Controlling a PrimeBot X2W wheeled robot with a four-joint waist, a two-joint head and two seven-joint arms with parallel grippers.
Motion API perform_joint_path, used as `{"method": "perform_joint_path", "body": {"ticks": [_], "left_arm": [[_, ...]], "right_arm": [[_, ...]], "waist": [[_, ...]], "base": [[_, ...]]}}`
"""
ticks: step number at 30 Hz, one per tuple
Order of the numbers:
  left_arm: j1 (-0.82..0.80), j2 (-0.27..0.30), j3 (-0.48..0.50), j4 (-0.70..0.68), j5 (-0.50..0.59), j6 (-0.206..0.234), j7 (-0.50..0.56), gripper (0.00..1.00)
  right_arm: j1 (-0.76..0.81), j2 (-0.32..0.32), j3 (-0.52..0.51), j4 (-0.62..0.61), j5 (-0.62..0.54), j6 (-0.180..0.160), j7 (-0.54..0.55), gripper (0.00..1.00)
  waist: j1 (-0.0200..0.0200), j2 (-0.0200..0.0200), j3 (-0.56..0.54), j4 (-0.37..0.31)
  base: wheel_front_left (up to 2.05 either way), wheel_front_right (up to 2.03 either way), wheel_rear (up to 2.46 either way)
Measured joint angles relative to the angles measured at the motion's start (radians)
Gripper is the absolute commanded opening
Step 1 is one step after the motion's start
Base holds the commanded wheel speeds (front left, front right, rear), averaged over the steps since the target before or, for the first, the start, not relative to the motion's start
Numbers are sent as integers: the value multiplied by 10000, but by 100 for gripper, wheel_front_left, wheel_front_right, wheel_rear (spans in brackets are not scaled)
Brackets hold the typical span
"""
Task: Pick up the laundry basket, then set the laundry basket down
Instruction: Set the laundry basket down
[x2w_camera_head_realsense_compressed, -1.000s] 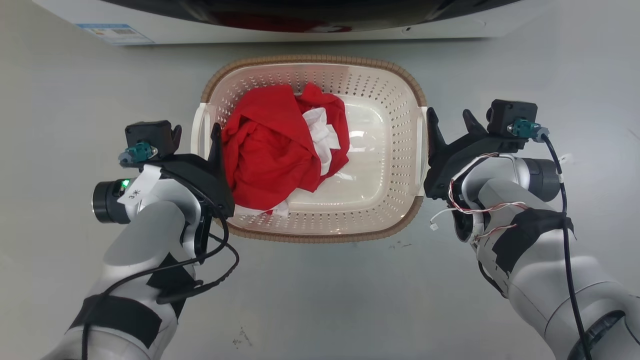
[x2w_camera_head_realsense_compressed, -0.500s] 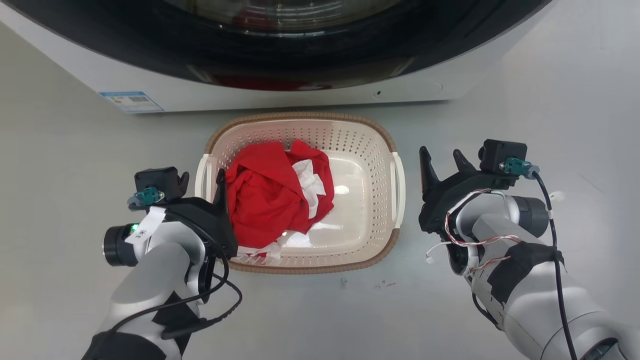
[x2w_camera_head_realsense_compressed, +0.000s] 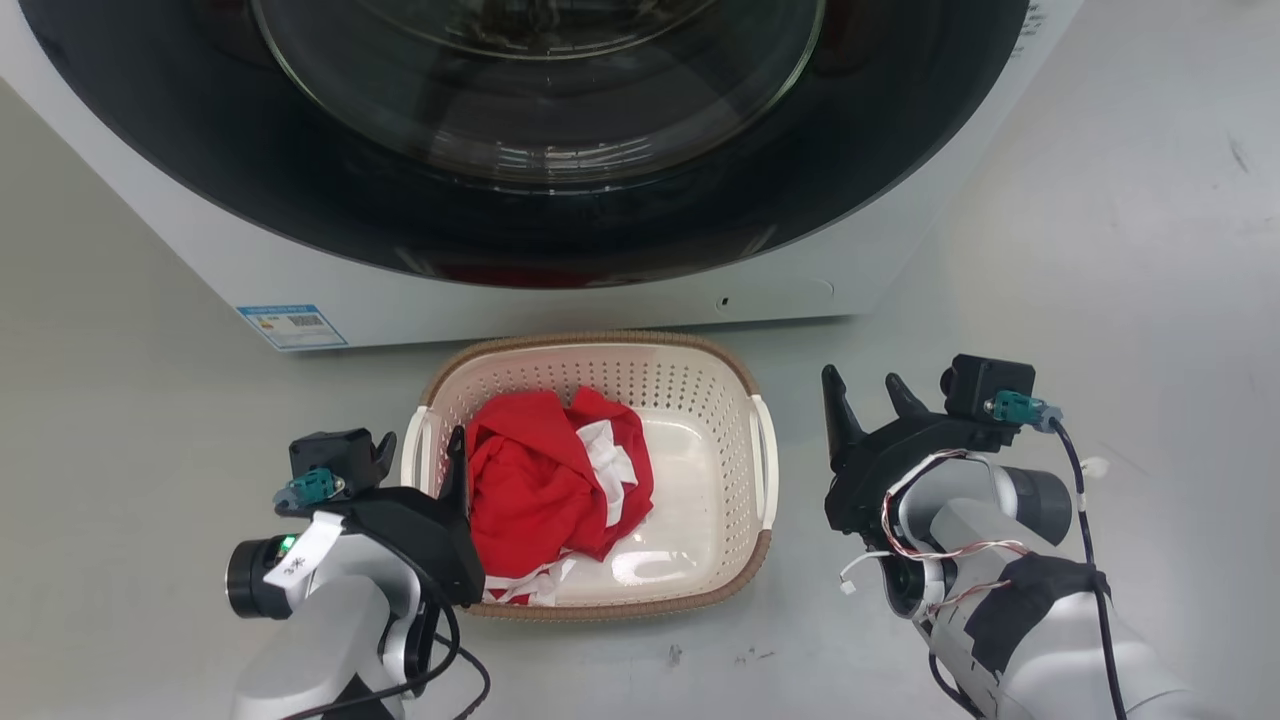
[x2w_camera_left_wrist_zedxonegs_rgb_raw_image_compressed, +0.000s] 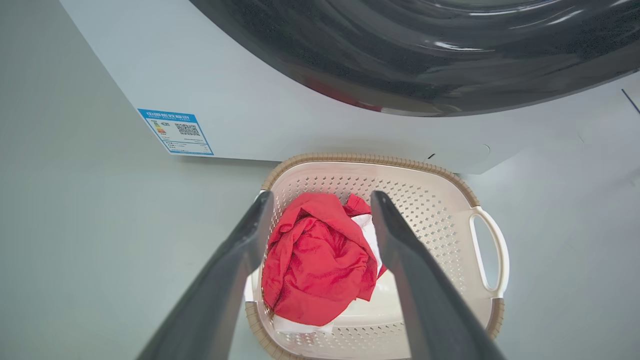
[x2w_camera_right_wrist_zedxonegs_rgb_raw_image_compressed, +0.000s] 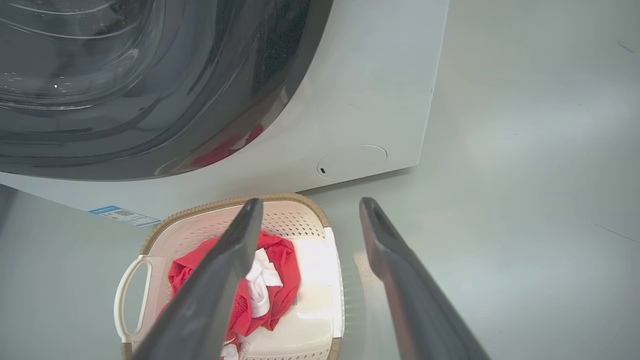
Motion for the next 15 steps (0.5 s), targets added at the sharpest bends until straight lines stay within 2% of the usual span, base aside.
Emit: {"method": "perform_joint_path", "body": {"ticks": [8,15], "left_arm": [[1034,150,322,-1133,391,102,0,100],[2192,253,744,-2403,901,299,0,100]], "right_arm": [[963,0,-621,-508,-313,-4,0,100],[1720,-23,-997,-1145,-1035,-15,0,100]], "waist": [[1,0,-975,-94],[0,0,-1811,-134]], "base": [[0,0,0],[0,0,0]]}}
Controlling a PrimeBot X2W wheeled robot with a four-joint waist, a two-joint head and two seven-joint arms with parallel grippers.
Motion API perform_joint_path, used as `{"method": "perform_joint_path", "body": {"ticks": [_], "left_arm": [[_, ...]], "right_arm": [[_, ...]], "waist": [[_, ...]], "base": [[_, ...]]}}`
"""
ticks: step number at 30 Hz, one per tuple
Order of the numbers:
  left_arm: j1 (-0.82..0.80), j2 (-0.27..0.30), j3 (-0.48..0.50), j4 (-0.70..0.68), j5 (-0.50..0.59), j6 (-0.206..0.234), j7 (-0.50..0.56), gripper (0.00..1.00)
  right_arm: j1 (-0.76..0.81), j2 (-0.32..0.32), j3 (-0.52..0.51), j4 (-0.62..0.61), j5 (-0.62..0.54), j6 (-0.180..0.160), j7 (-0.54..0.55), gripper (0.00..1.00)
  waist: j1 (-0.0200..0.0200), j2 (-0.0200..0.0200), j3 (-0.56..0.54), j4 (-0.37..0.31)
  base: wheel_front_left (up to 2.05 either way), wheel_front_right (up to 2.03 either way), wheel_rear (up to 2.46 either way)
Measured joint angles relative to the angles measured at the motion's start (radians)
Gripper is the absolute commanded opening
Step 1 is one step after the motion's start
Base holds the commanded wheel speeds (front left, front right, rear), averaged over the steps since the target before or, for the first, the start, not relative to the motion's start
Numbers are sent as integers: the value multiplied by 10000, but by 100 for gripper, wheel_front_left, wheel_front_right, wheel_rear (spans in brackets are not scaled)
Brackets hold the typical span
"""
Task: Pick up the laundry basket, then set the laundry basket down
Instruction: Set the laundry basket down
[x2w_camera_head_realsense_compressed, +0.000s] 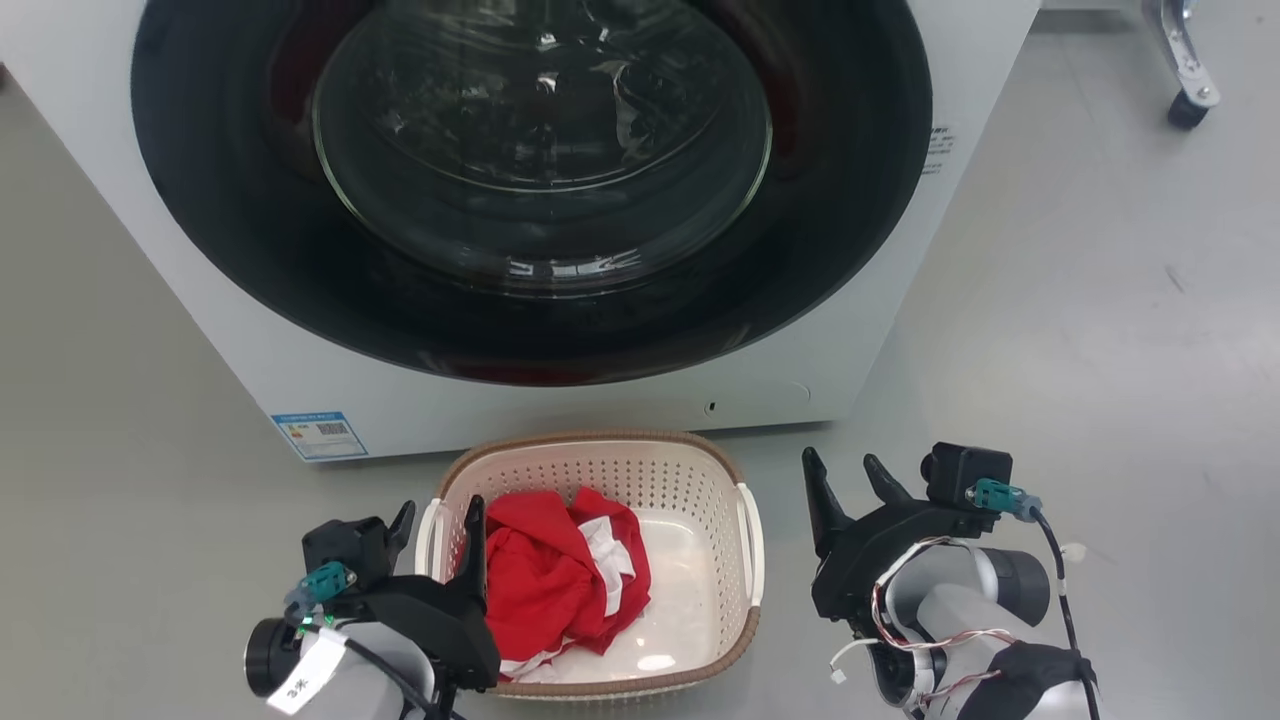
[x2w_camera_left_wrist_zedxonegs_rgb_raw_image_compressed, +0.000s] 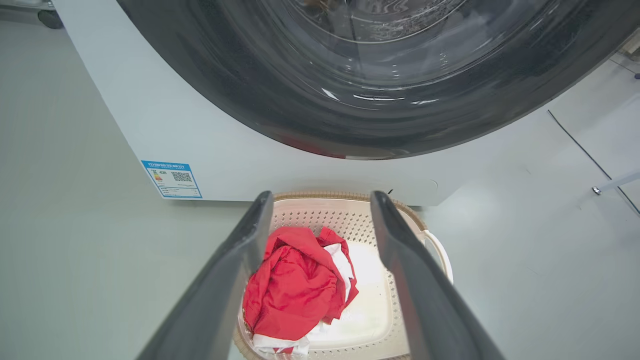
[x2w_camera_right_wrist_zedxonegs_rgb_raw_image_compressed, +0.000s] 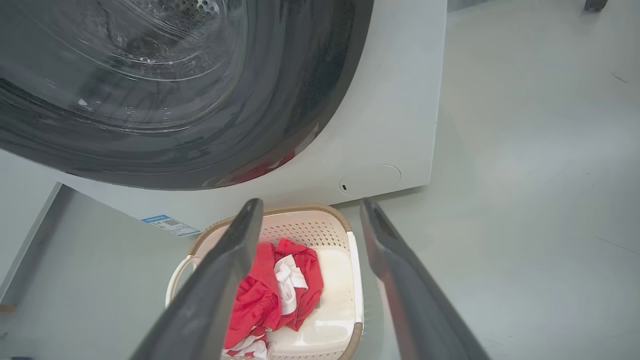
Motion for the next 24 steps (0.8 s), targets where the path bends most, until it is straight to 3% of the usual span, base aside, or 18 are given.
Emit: {"method": "perform_joint_path", "body": {"ticks": [11,24], "left_arm": [[2114,169,761,-2633,1108,318,-2,100],[4600,585,1605,-5294,2071,489,-2,100]], "right_arm": [[1897,-656,-792,-1881,-1406,-56,0,100],[3870,-1106,-1814,-4370,-2880,-144,0,100]], "waist": [[0,0,-1282,24],[1,0,-1885,-49]], "base": [[0,0,0],[0,0,0]]}}
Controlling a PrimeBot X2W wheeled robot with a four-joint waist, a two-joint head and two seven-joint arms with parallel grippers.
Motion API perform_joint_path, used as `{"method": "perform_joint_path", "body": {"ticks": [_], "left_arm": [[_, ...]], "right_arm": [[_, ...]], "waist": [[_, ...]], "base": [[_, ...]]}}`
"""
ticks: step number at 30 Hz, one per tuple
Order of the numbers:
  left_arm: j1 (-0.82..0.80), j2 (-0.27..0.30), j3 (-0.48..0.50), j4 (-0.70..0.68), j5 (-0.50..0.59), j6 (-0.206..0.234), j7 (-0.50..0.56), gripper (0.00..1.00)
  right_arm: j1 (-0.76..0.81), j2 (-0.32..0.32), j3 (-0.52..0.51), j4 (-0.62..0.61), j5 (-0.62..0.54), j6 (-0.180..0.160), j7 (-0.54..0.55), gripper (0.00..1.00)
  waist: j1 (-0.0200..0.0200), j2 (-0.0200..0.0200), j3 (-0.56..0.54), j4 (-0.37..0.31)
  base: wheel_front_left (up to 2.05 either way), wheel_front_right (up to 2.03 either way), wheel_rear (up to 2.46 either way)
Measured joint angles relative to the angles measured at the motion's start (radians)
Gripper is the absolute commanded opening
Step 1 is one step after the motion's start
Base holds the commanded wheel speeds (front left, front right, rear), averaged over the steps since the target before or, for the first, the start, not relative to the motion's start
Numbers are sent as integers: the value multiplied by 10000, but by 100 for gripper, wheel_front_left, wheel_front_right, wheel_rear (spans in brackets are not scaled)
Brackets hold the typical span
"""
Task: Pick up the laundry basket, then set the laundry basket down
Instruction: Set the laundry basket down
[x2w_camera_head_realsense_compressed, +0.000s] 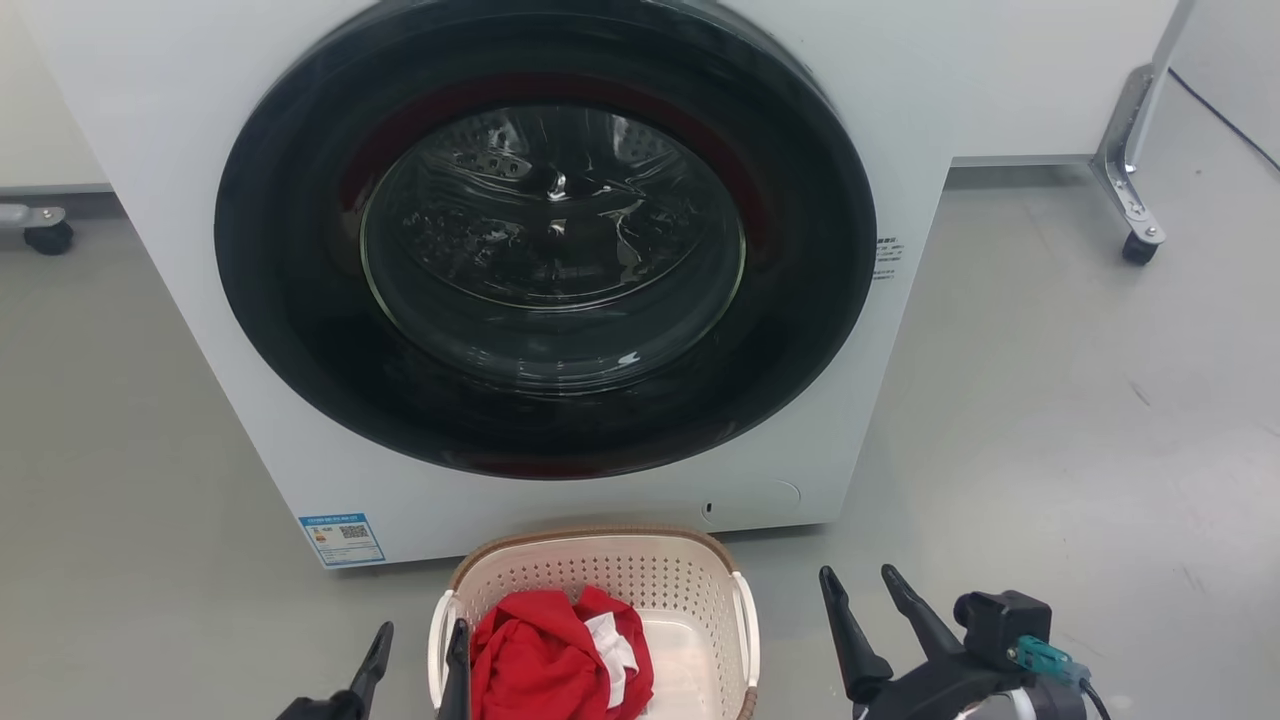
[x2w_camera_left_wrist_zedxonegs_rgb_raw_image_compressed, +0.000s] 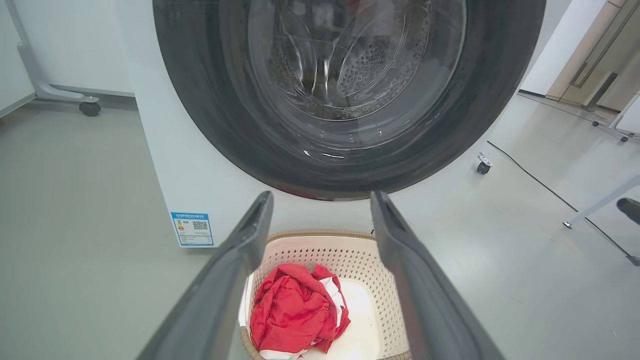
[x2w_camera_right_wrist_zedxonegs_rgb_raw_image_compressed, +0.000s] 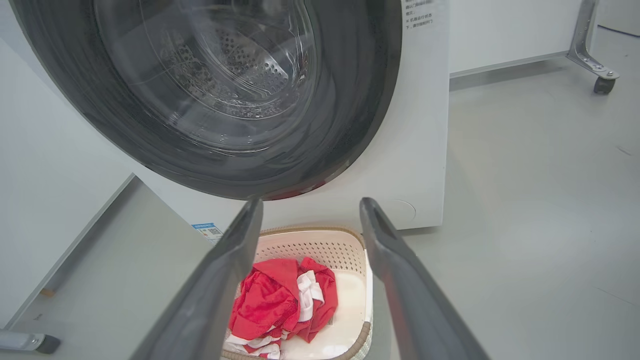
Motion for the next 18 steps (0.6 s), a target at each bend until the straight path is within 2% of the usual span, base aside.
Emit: {"method": "perform_joint_path", "body": {"ticks": [5,12,18], "left_arm": [[571,-69,280,-744,405,59,0,100],[1308,-155,748,-1555,894,79,0,100],[1736,-240,1168,-2142,1158,86,0,100]], "right_arm": [[832,-196,-518,-932,-673,-2,0,100],[1991,-199,-1764,-1971,-1703,-2,-2,100],[2964,71,-2568,-2918,-2522,-2,-2,100]], "waist": [[0,2,-136,-16],[1,2,-319,7],[1,2,-349,12]], "base": [[0,0,0],[0,0,0],[0,0,0]]}}
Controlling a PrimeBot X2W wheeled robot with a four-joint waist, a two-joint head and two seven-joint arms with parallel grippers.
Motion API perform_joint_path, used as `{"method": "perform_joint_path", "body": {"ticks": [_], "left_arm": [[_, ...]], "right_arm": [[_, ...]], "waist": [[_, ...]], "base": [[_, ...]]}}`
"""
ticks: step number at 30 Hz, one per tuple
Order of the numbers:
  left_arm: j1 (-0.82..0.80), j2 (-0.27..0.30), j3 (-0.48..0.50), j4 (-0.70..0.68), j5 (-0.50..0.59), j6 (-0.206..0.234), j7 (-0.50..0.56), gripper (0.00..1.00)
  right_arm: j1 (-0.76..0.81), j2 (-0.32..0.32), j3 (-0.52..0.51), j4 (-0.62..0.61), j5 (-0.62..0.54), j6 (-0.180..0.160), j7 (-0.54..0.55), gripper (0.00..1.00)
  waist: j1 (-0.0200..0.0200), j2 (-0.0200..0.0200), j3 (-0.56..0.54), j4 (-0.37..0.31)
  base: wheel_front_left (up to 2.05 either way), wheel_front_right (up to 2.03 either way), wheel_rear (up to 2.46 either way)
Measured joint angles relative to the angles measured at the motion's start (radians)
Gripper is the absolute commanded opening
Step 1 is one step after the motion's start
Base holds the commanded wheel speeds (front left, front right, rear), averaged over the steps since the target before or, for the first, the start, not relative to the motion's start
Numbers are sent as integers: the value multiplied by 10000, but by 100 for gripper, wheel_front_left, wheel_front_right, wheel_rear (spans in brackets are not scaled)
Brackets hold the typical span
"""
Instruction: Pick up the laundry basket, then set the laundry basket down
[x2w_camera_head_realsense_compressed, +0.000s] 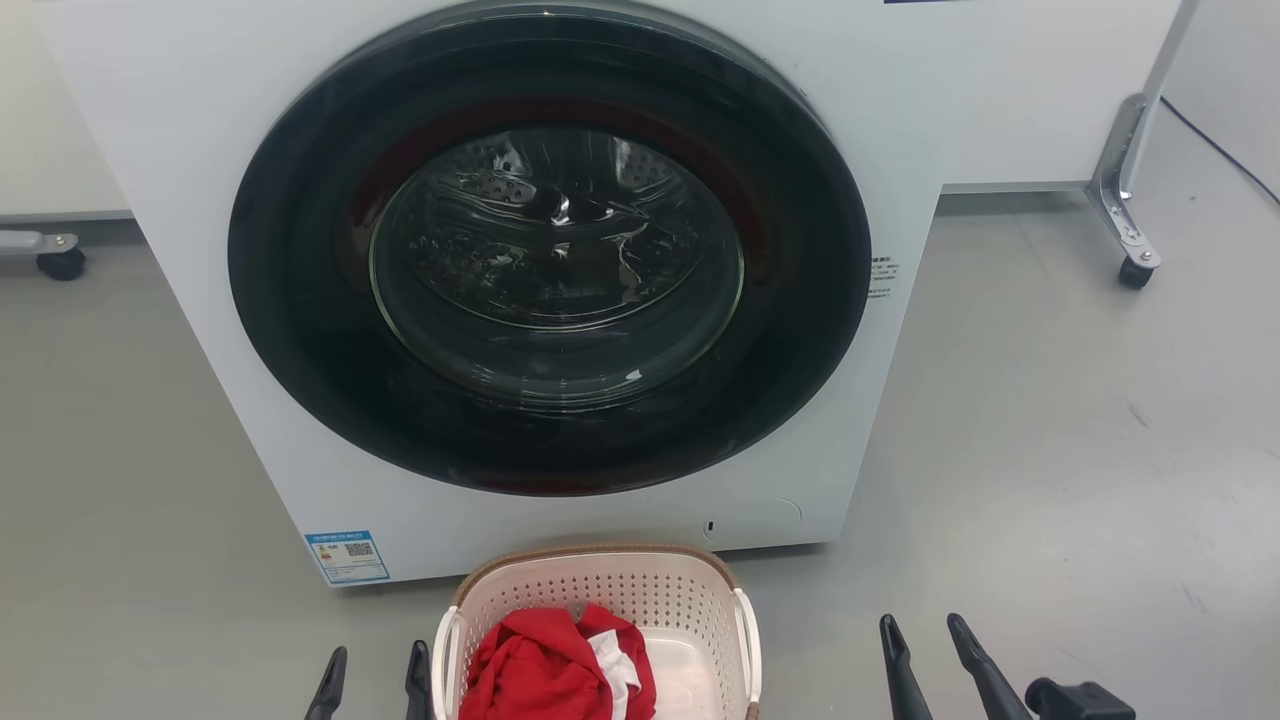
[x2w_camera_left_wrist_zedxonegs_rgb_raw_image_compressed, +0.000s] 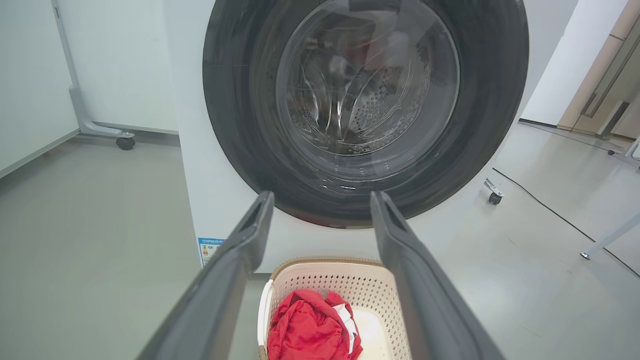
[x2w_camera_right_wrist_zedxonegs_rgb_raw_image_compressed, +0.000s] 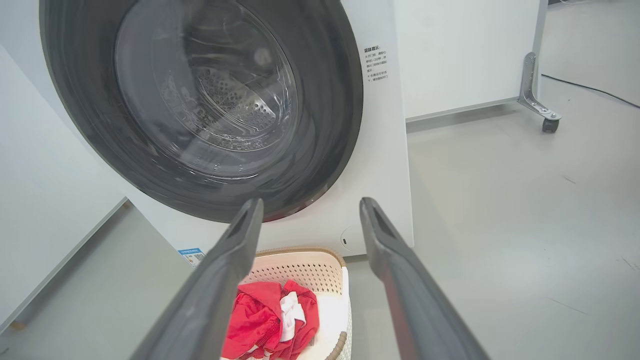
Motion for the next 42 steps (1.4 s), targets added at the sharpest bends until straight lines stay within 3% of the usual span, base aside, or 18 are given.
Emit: {"method": "perform_joint_path", "body": {"ticks": [14,42], "left_arm": [[536,-280,428,-594,633,2,-2,100],[321,-506,727,-454,982,2,0,100]], "right_arm": [[1223,646,-1235,-1379,-1484,-2,0,100],[1293,997,-1593,-1799,-2196,-2,0,100]], "waist": [[1,0,143,-157],[0,0,233,-152]], "base": [[0,0,0],[0,0,0]]}}
